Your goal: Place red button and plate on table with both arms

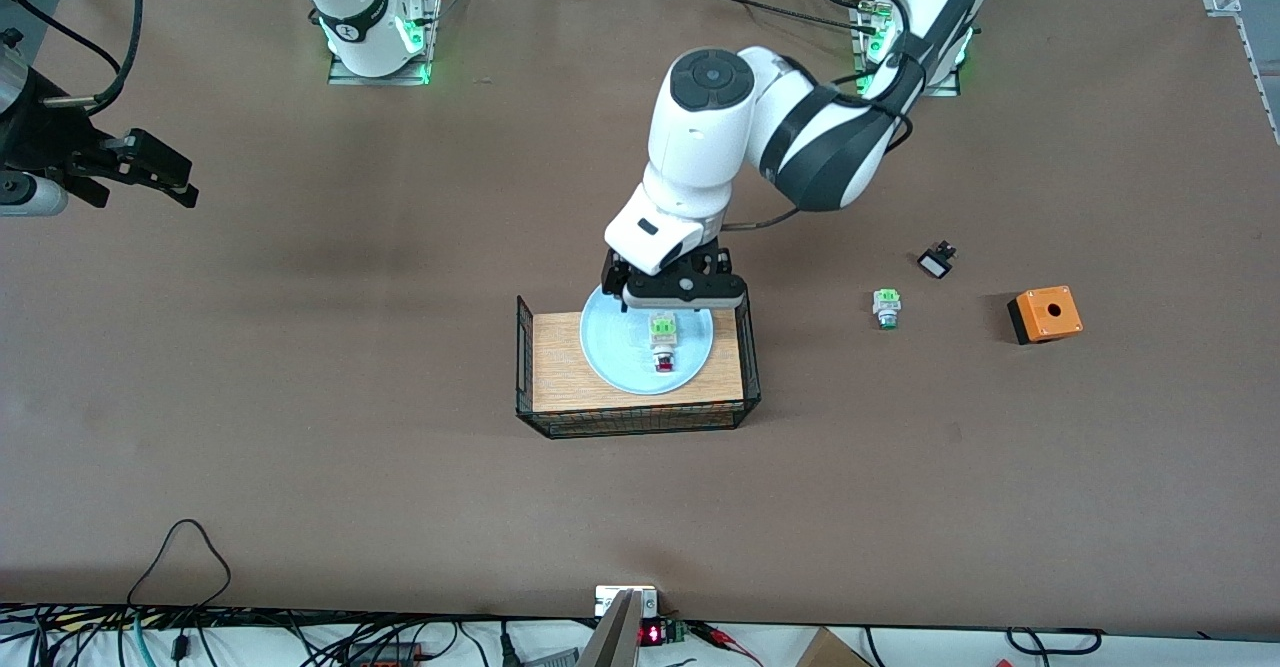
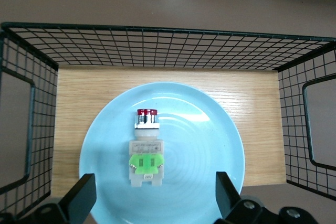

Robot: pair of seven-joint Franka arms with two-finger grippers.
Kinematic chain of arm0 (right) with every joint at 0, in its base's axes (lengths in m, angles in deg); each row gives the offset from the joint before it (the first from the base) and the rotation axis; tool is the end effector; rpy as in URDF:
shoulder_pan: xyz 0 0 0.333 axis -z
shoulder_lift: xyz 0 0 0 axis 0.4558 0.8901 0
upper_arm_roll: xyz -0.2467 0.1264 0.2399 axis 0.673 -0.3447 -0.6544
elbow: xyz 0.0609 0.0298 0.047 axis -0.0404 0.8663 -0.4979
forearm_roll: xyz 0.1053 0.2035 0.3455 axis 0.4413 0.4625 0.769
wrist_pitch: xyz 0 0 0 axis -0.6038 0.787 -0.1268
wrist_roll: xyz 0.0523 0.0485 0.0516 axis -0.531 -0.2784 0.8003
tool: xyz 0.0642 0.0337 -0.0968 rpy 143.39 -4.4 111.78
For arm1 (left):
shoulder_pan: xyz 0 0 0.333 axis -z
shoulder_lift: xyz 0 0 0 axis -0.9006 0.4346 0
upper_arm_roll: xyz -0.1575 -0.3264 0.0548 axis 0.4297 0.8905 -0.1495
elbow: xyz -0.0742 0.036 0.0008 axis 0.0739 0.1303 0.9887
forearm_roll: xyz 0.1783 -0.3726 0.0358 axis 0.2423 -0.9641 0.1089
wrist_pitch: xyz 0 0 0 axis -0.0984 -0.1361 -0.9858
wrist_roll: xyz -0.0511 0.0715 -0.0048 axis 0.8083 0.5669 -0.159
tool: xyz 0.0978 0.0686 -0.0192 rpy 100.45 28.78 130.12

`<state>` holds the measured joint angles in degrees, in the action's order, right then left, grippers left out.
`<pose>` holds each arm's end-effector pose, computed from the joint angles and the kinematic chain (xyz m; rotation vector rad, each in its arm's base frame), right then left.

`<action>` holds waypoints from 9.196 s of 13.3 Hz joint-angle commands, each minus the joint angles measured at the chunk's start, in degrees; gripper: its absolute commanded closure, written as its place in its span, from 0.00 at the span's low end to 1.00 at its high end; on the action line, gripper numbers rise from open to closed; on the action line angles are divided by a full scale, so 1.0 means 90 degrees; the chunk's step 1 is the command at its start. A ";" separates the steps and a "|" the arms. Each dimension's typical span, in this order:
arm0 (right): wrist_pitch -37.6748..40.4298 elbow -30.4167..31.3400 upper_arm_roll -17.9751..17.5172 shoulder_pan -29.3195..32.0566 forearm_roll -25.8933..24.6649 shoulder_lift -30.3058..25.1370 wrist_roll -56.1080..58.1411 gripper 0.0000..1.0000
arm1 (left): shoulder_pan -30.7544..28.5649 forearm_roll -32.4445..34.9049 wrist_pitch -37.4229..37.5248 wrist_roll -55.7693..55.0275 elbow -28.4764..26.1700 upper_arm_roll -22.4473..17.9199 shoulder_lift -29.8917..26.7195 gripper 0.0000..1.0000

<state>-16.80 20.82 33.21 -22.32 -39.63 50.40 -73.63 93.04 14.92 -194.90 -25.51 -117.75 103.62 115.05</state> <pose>0.5882 0.0318 0.6573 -3.1354 0.0007 -0.0421 0.6183 -0.4995 0.4334 2.9674 0.1400 0.3629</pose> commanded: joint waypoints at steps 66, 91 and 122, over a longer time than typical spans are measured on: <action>-0.5109 -0.0086 -0.0052 -0.5055 -0.2900 0.3628 0.1517 0.44 | -0.5085 -0.0090 0.1812 0.6138 -0.1397 0.0883 -0.0408 0.00; -0.0932 -0.0058 0.0580 -0.4948 -0.2177 0.1685 -0.0222 1.00 | -0.2956 -0.1301 0.2619 0.6284 -0.2750 -0.1450 -0.4100 0.00; -0.4875 0.3908 0.1901 -0.3630 -0.2275 0.1862 -0.3221 0.00 | -0.2917 -0.1301 0.2834 0.6245 -0.2467 -0.1401 -0.3983 0.00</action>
<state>-61.15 56.19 50.68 -56.80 -60.11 69.81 -103.15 66.48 3.38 -170.82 29.86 -141.53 91.16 78.69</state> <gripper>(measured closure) 0.405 0.000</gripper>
